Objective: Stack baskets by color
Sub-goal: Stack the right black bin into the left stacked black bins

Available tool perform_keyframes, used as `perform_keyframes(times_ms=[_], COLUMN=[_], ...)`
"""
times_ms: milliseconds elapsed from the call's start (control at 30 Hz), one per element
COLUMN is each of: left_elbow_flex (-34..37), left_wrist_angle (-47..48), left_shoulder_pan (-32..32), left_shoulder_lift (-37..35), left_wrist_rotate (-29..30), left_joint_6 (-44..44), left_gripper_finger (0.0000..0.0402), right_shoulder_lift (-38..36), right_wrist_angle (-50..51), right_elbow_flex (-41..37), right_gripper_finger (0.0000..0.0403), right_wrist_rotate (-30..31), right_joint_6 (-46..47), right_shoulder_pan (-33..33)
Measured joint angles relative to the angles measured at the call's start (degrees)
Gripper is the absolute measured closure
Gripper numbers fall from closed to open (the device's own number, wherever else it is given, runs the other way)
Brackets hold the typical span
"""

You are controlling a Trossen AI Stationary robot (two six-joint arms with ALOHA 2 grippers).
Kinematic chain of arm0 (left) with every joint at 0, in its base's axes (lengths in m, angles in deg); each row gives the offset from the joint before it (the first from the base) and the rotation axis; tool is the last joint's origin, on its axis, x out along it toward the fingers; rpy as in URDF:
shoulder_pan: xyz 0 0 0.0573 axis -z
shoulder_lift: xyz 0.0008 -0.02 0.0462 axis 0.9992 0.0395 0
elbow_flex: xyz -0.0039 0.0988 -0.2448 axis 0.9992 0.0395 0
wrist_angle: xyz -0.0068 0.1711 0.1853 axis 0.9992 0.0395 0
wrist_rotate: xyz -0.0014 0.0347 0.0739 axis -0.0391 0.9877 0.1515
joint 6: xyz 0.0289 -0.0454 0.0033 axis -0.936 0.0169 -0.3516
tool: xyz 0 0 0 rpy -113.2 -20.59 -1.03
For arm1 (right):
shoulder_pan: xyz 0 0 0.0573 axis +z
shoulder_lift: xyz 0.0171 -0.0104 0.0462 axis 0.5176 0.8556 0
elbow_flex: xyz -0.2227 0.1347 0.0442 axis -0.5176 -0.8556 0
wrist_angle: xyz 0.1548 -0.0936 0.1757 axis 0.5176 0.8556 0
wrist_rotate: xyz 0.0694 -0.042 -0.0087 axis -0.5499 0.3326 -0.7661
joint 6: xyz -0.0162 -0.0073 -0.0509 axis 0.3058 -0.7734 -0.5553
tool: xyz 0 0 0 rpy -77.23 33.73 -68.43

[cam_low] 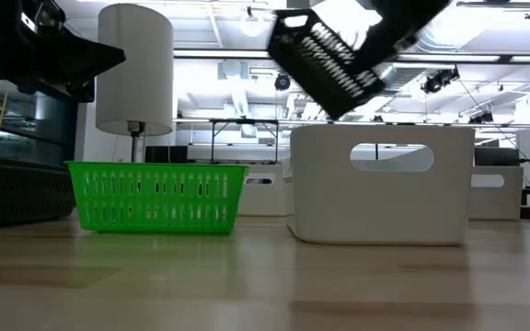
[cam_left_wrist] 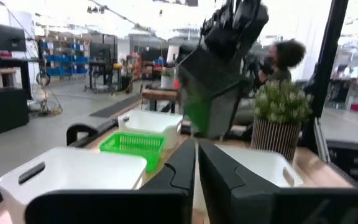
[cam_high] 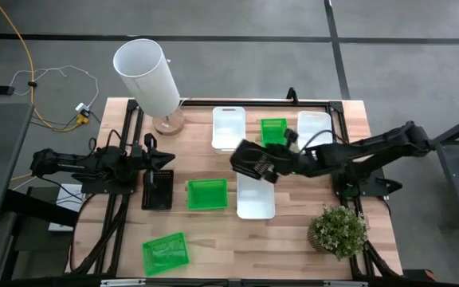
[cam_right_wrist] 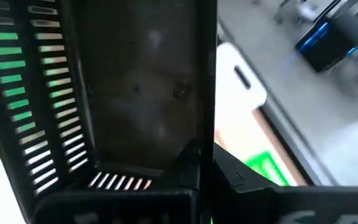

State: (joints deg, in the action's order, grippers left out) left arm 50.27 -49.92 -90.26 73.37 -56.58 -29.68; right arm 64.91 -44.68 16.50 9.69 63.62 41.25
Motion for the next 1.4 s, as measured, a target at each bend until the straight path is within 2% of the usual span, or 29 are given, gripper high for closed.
perform_keyframes(times_ms=[267,500,600,700,767,867,1167,1400], left_elbow_flex=[0.00,0.00,0.00,0.00,-0.14,-2.73,-14.18,-20.15], left_wrist_angle=[-2.41,-4.31,-7.47,-15.74,-21.72,-24.23,-24.84,-33.45], left_shoulder_pan=[0.08,4.96,7.86,10.35,11.67,13.17,15.69,15.76], left_shoulder_lift=[2.44,8.11,11.28,14.80,17.45,22.06,42.13,56.57], left_wrist_rotate=[1.38,2.55,7.19,10.17,10.89,14.01,26.86,34.35], left_joint_6=[0.14,4.49,1.95,-2.69,-5.39,-7.95,-8.58,-8.91], left_gripper_finger=[0.0350,0.0283,0.0250,0.0223,0.0208,0.0193,0.0189,0.0190], right_shoulder_lift=[11.25,20.51,22.07,22.33,22.22,21.85,21.82,22.49], right_wrist_angle=[-33.21,-48.86,-51.34,-51.67,-51.85,-53.05,-56.29,-61.70], right_elbow_flex=[-1.21,-1.21,-1.21,-1.21,-1.21,-1.21,-1.19,-1.12], right_gripper_finger=[0.0403,0.0403,0.0403,0.0403,0.0403,0.0403,0.0403,0.0403], right_wrist_rotate=[5.22,7.83,7.11,6.96,7.68,9.85,18.28,18.51], right_joint_6=[-6.93,-11.31,-11.76,-11.89,-11.83,-11.87,-12.80,-12.33], right_shoulder_pan=[-3.76,-4.87,-5.05,-4.96,-4.94,-4.86,-4.00,-2.91])
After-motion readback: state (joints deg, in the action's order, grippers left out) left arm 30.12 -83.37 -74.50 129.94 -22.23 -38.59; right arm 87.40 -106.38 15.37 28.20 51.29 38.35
